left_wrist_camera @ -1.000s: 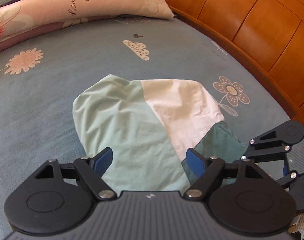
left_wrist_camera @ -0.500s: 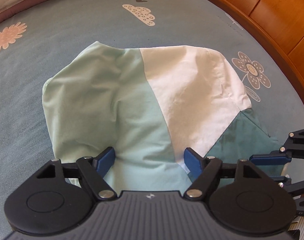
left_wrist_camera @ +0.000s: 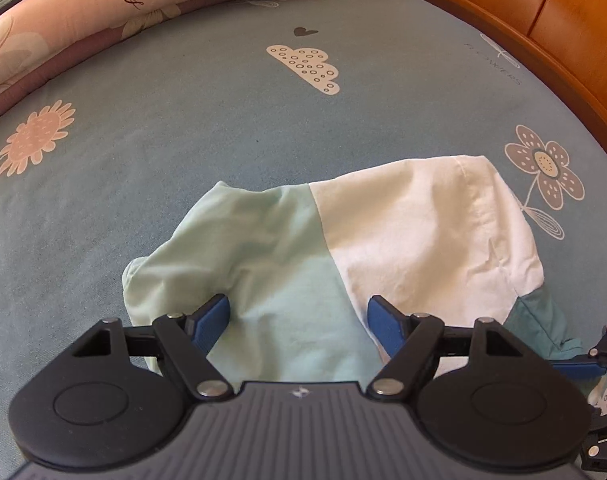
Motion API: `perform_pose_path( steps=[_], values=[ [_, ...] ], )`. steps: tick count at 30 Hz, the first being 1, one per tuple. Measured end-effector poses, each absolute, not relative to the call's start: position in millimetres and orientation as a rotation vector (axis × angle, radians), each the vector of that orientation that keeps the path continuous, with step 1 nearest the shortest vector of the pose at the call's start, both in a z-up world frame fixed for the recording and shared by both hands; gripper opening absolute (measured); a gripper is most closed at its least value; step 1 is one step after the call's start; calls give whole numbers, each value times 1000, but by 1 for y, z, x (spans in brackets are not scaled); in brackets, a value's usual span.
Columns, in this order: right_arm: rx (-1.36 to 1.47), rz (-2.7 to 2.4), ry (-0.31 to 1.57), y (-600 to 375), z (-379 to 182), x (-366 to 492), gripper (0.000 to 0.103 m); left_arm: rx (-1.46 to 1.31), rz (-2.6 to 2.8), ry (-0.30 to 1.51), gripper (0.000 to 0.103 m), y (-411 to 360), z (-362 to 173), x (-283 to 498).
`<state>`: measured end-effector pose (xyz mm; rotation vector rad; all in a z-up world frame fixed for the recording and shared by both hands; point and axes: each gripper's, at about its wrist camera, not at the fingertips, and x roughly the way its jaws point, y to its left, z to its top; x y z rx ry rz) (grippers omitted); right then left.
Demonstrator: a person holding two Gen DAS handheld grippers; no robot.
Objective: Fold clothes
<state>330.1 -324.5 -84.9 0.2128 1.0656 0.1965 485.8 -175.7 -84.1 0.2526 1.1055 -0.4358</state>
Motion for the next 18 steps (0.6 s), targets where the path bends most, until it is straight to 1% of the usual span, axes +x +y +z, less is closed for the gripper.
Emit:
perform_pose_path(
  steps=[2,4,7,8,10,14,18],
  values=[
    [228,194,1064,-326,-88,328,38,246,-432,1109,79,-178,-90,487],
    [239,192,1062,-327,-89,327,38,241,-416,1108,79,-180,-90,485],
    [242,195,1051,-328,-81,326,38,240,-400,1096,79,-183,-75,472],
    [242,200,1037,-329,-75,324,38,226,-400,1085,79,-183,-66,463],
    [237,214,1014,-332,-65,318,41,190,-399,1058,79,-184,-49,439],
    [236,245,1012,-338,-58,307,43,101,-403,1050,79,-199,-27,376],
    [251,266,1067,-344,-74,303,43,27,-423,1162,79,-214,-51,345]
  ],
)
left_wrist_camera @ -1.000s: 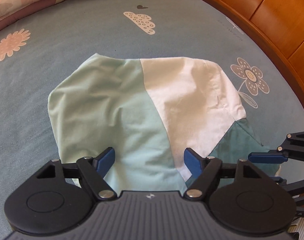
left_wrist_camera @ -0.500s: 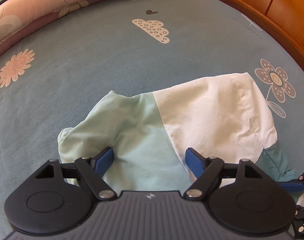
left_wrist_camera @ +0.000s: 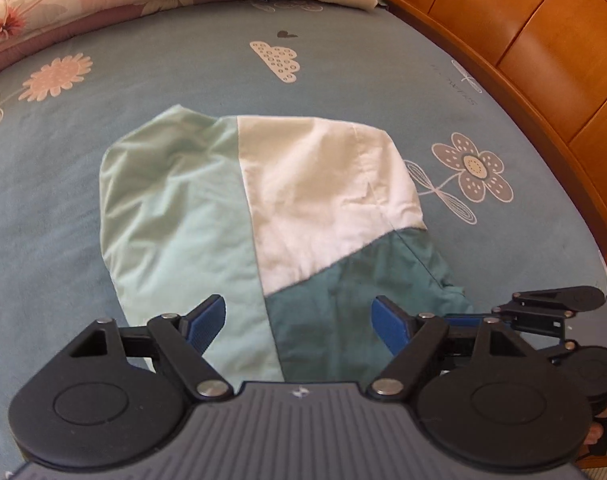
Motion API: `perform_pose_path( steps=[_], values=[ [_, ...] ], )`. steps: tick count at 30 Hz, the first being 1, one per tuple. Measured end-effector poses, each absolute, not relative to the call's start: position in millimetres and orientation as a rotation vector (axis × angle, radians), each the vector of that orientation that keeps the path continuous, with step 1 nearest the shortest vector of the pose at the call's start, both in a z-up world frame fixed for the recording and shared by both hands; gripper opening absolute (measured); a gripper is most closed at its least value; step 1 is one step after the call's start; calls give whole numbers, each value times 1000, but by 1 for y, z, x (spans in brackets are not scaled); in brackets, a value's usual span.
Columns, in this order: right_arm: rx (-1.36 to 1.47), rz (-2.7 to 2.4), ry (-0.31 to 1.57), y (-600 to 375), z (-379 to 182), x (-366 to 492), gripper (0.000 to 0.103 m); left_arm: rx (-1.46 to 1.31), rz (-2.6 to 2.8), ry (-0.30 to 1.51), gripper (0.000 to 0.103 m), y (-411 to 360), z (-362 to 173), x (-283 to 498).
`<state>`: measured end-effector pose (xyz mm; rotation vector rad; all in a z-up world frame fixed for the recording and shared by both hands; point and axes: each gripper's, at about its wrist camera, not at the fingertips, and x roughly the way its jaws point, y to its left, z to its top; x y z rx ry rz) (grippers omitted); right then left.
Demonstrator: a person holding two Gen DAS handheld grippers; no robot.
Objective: Fold clothes
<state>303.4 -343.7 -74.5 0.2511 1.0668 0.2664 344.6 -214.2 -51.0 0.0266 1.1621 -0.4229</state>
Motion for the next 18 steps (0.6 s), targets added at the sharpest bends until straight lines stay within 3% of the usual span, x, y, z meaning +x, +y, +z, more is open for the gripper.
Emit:
perform_pose_path(
  steps=[6,18],
  values=[
    [290,269,1091,-345,-88,305,43,114,-368,1221,88,-238,-79,344],
    [248,187,1012,-356,-52,308,43,104,-395,1216,88,-237,-78,339]
  ],
)
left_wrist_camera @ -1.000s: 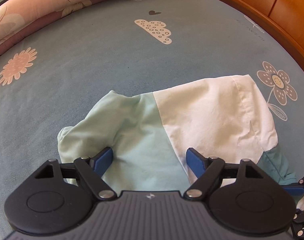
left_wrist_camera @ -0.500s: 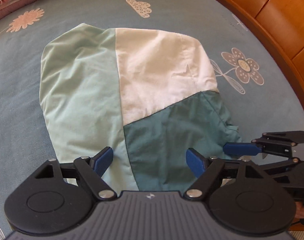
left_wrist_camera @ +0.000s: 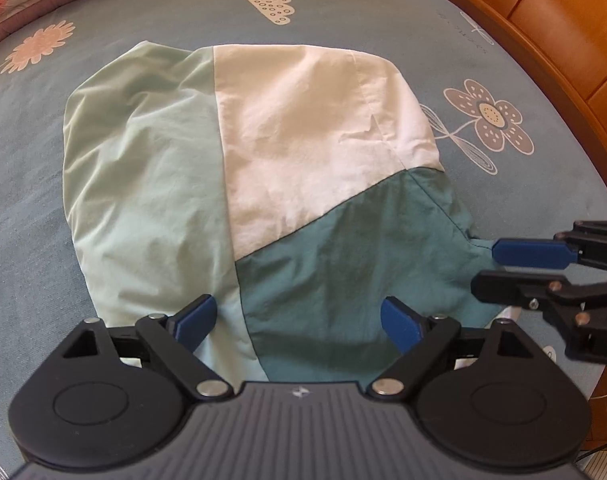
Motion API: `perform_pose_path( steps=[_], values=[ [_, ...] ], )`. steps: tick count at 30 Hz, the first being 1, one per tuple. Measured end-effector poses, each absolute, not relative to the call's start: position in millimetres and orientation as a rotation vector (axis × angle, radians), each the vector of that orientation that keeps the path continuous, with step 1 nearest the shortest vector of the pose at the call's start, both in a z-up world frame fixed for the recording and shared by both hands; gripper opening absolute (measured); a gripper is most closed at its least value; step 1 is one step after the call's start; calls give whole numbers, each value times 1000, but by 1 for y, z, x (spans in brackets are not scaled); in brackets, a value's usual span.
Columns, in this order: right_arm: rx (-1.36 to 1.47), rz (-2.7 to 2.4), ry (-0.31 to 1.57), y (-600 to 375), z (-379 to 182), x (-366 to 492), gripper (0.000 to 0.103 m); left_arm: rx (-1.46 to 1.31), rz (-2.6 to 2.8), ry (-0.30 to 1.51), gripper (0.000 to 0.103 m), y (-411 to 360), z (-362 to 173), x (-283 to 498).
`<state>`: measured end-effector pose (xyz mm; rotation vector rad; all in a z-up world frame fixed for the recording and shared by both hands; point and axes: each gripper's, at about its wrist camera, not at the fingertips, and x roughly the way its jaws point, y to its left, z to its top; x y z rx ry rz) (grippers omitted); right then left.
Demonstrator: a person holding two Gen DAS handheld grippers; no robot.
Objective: Fold clothes
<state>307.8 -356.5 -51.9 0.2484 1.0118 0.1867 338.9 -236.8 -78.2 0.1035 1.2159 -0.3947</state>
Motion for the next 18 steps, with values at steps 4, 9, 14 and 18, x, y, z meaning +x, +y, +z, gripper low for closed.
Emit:
perform_pose_path(
  steps=[4,9,14,18],
  values=[
    [324,142,959,-376,-44,335,50,102,-409,1219,88,-239,-78,338],
    [450,134,900,-391,-65,381,56,93,-420,1216,86,-239,-71,338],
    [616,98,920,-405,-98,417,58,86,-418,1223,85,-241,-60,338],
    [692,83,942,-411,-116,424,59,71,-425,1224,85,-247,-54,337]
  ],
)
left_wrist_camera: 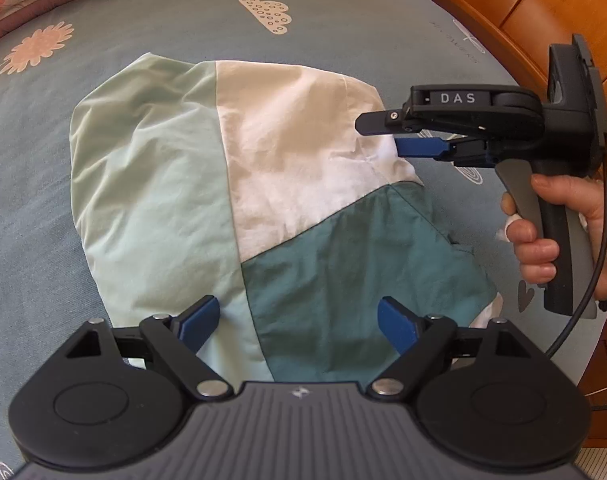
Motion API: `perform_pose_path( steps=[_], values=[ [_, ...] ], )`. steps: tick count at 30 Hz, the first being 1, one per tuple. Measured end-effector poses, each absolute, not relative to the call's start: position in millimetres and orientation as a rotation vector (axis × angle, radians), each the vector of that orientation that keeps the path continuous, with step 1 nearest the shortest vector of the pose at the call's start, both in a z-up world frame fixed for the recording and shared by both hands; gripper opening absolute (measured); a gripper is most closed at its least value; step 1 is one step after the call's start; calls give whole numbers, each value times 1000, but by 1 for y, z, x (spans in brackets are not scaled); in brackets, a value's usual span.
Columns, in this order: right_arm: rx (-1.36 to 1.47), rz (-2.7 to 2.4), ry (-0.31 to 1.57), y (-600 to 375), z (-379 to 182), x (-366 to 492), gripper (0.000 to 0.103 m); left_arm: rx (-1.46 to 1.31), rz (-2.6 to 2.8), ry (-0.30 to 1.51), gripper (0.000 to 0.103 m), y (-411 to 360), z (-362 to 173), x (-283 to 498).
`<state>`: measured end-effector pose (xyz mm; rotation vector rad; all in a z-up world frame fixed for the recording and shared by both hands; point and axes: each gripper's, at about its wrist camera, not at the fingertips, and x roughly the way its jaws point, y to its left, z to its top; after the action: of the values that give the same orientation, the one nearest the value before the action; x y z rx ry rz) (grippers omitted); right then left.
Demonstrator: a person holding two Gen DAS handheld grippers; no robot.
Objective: Fold clothes
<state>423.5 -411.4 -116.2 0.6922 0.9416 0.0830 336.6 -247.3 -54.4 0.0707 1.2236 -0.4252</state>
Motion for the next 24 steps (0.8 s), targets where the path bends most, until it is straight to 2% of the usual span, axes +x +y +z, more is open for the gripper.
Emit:
perform_pose_path(
  steps=[4,5,7,9,11,15,16,19,21,24],
  values=[
    [714,70,960,-411,-128,424,57,52,-437,1210,85,-249,-47,333],
    [710,81,956,-409,-127,424,53,46,-439,1208,85,-248,-45,332],
    [693,86,953,-405,-123,423,34,23,-446,1205,85,-247,-41,328],
    [714,78,943,-406,-118,419,21,-6,-453,1197,85,-245,-34,324],
    [755,61,934,-409,-115,411,16,-27,-454,1189,85,-240,-27,322],
    [772,15,957,-413,-127,406,17,-52,-453,1166,85,-230,-19,323],
    [775,4,975,-413,-132,408,24,-49,-452,1159,85,-229,-19,325],
    [717,3,976,-411,-119,403,34,-40,-448,1144,86,-228,-19,330],
    [662,12,963,-408,-103,397,35,-26,-430,1141,86,-229,-22,332],
    [596,53,964,-397,-81,373,46,-19,-409,1130,86,-230,-28,334]
  ],
)
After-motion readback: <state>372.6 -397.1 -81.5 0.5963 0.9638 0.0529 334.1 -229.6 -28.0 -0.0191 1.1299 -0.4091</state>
